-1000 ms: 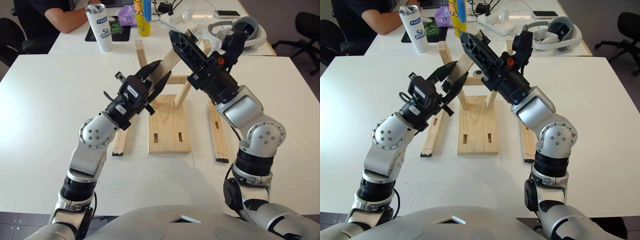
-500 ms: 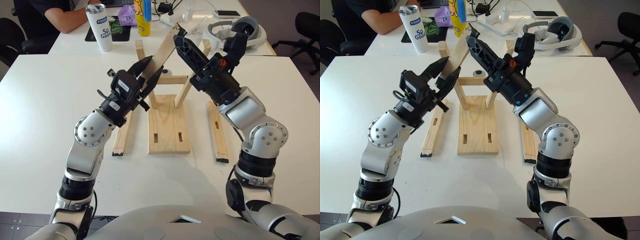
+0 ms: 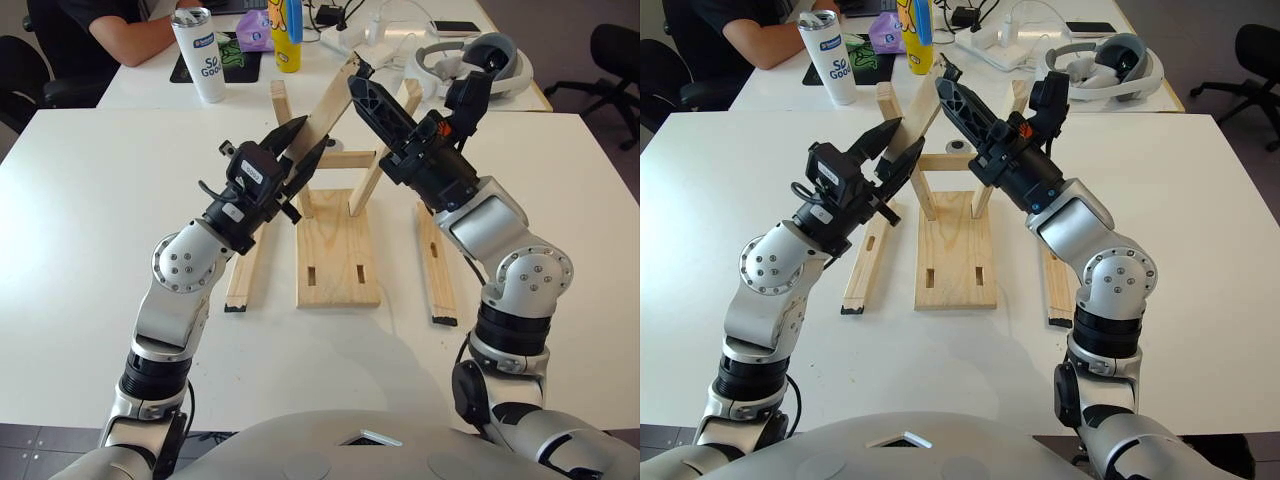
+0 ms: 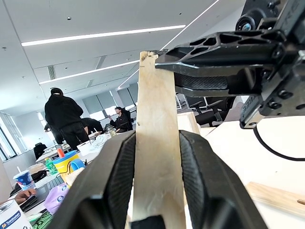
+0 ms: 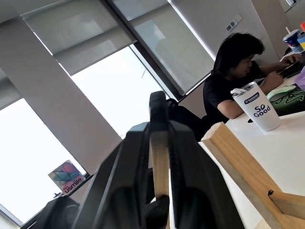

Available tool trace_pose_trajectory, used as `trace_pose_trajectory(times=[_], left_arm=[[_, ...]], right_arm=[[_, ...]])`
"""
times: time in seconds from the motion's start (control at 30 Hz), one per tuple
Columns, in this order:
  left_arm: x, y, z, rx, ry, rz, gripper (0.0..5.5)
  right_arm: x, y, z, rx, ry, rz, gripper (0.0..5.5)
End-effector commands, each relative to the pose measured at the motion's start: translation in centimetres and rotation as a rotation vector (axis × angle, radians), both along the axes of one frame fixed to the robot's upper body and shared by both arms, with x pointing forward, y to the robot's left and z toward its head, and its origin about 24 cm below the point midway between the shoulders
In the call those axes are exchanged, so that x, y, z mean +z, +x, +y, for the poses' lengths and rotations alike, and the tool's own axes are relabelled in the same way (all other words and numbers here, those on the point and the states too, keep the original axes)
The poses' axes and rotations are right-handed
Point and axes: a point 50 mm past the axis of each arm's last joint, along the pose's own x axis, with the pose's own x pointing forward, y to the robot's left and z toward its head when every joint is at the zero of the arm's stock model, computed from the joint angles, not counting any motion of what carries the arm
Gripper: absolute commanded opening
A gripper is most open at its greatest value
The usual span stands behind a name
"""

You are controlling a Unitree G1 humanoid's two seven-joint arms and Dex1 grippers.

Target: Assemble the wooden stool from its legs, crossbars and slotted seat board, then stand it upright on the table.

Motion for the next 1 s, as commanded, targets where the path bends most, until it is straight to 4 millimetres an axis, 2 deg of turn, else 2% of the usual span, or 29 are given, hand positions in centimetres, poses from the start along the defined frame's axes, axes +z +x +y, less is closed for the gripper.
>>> trace_pose_trajectory(times=[0.03, 0.3, 0.47, 0.6, 0.67, 0.83, 0.93, 1.0], left_arm=[[-0.3, 0.0, 0.1, -0.017, 0.024, 0.022, 1.90], [1.1, -0.9, -0.1, -0.098, -0.049, -0.015, 3.06], [3.1, -1.2, 1.3, -0.039, -0.152, -0.086, 3.09], [3.3, -0.8, 2.6, 0.105, -0.201, -0.109, 3.09], [3.1, -0.8, 3.3, 0.190, -0.229, -0.110, 3.09], [2.4, -1.3, 3.7, 0.256, -0.249, -0.091, 3.09], [2.0, -1.6, 3.5, 0.279, -0.263, -0.083, 3.09], [1.7, -1.7, 3.2, 0.284, -0.260, -0.076, 3.09]], right_arm=[[-0.2, 0.0, 0.0, -0.012, -0.034, -0.024, 0.44], [-2.5, 0.4, -0.2, -0.074, -0.194, -0.010, 0.44], [-4.8, -1.3, -2.1, -0.080, -0.291, 0.053, 0.44], [-6.3, -2.6, -3.7, -0.068, -0.411, 0.127, 0.44], [-6.7, -3.1, -4.8, -0.141, -0.567, 0.098, 0.44], [-6.4, -4.7, -6.7, -0.355, -0.625, 0.036, 0.44], [-6.2, -4.0, -8.2, -0.528, -0.673, 0.022, 0.44], [-6.5, -3.5, -10.5, -0.701, -0.682, 0.077, 0.44]])
